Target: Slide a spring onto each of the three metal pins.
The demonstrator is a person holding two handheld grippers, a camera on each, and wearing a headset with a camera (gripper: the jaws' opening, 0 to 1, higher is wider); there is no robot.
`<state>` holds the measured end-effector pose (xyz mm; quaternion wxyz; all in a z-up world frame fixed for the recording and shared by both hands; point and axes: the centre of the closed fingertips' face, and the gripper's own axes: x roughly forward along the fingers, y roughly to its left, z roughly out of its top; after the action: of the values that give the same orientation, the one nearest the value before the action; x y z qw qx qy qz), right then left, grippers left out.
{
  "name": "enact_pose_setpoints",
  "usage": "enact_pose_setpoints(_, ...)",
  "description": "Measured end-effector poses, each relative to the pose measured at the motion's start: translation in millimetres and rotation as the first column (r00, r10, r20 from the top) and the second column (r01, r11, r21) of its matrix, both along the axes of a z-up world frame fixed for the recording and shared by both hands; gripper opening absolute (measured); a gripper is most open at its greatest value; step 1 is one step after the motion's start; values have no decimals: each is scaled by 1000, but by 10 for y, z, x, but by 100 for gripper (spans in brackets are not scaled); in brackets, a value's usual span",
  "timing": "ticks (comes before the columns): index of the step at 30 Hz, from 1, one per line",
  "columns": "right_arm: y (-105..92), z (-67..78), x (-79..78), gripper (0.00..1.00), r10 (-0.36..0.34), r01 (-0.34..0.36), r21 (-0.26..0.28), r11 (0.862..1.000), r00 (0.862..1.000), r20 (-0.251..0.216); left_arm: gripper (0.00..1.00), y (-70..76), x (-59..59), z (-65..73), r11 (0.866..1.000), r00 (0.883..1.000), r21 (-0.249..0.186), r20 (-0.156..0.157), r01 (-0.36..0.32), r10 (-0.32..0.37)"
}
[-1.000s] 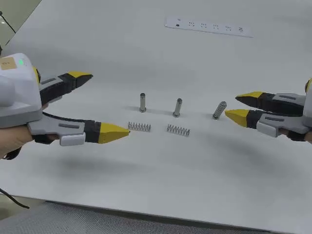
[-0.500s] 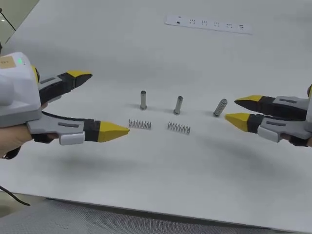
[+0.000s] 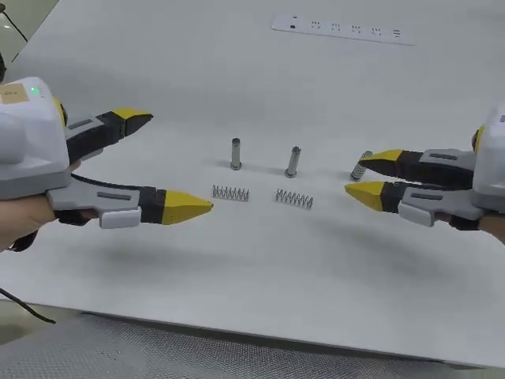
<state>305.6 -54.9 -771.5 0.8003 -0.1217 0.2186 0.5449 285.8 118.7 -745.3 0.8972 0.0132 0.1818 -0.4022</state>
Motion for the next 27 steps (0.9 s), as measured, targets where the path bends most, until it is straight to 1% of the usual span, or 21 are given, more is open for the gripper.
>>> enact_pose_setpoints(3,119,-47,-39,24,39,-39,-14,999,999,2,96,-4,-7,-6,1000,1000,1,-1,1,-1)
enact_pose_setpoints(10,375,-151,-76,23,100,-100,-31,994,995,-1,95,-12,-15,-17,1000,1000,3,-4,3,-3)
enact_pose_setpoints(15,490,-224,-102,22,131,-131,-48,990,991,-10,95,-3,-16,-17,1000,1000,3,-4,1,-1)
enact_pose_setpoints(20,539,-296,-101,22,144,-145,-63,987,989,-16,95,15,-12,-12,1000,1000,3,-3,-2,2)
enact_pose_setpoints(25,536,-390,-95,21,145,-146,-85,986,989,-23,95,2,-21,-16,1000,1000,4,-5,4,-4)
enact_pose_setpoints(27,522,-449,-84,21,141,-143,-94,985,990,-30,95,-6,-25,-21,1000,1000,4,-7,8,-8)
